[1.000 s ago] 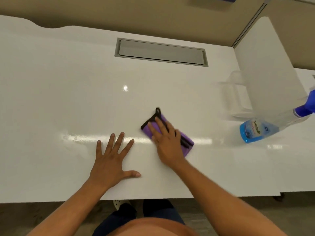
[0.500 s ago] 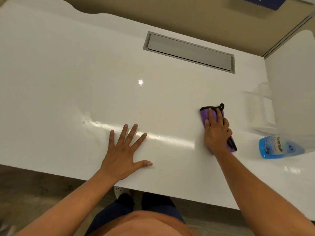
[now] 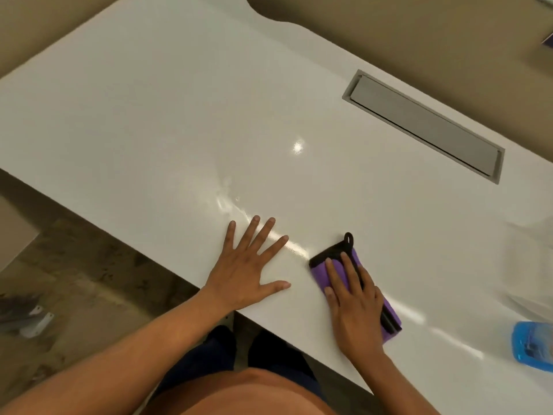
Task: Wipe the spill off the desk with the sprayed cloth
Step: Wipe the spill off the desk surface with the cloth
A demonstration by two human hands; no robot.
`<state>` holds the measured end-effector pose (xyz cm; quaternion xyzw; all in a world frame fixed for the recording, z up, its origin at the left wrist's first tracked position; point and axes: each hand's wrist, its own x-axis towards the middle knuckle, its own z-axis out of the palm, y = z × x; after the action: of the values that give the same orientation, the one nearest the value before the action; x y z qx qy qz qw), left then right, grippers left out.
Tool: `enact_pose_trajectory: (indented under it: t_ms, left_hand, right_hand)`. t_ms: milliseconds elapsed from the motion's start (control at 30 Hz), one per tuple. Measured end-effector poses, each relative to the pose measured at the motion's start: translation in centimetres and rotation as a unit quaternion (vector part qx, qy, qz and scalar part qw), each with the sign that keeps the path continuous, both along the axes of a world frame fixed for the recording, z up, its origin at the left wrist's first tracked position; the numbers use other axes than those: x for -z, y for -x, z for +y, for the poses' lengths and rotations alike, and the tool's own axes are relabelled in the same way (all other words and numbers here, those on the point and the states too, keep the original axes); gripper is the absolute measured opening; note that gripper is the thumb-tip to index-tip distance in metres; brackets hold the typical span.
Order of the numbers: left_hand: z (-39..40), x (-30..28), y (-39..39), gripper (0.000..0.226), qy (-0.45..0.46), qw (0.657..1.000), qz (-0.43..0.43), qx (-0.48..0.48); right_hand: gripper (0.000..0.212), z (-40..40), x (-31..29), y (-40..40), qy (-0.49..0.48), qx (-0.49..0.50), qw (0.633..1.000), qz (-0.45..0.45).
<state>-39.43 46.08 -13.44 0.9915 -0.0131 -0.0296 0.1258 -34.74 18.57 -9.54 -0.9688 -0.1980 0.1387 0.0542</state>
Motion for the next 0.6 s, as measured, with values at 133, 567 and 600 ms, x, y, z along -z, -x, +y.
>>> enact_pose_trajectory:
  t_ms: [133, 567, 600]
  left_hand:
    - [0.7, 0.2, 0.4, 0.096, 0.0, 1.0, -0.003, -0.017]
    - [1.3, 0.4, 1.1, 0.095, -0.01, 1.0, -0.003, -0.016]
    - [1.3, 0.4, 1.0, 0.095, -0.009, 1.0, -0.002, -0.016]
  right_hand:
    - [0.057, -3.8, -0.8, -4.2, 0.031, 0.013, 0.999, -0.011]
    - [0.054, 18.4, -0.4, -15.4, -0.006, -0.15, 0.987, -0.058]
    - [0.054, 19.3, -0.4, -14.5, -0.007, -0.206, 0.977, -0.054]
